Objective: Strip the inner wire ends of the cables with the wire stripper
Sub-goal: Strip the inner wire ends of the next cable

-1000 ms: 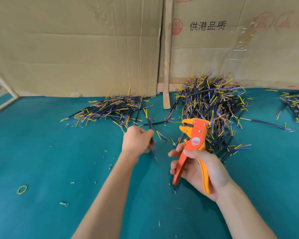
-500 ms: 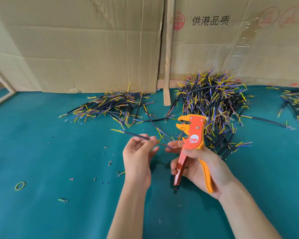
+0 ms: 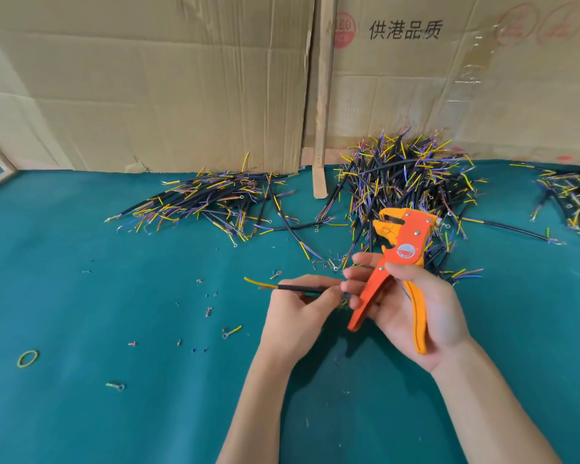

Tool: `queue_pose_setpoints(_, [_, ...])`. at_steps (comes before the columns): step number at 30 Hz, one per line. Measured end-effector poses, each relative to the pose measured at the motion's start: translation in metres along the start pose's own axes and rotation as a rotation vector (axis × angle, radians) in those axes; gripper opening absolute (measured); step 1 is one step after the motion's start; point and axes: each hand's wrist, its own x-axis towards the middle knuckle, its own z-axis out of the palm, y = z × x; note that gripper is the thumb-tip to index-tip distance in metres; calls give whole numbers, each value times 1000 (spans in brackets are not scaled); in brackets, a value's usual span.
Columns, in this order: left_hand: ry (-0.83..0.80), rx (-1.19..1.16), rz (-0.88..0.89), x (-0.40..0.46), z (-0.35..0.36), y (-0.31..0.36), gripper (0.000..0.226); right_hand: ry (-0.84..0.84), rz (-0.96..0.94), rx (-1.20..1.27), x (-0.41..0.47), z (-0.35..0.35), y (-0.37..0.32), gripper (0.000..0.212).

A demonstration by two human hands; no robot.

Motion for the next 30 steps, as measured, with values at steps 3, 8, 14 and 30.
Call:
queue_pose_setpoints(3, [-100, 86, 9, -1, 0, 4, 20, -45, 8, -34, -1, -1, 0, 44])
queue_pose_setpoints(8, [-78, 12, 49, -2, -2, 2, 19, -97, -4, -43, -1, 1, 2, 46])
queue_pose_setpoints(14, [153, -181, 20, 2, 0, 0, 16, -18, -30, -44, 0, 3, 4, 56])
queue_pose_setpoints(30, [372, -270, -67, 7, 2, -7, 17, -6, 50, -207, 2, 3, 14, 50])
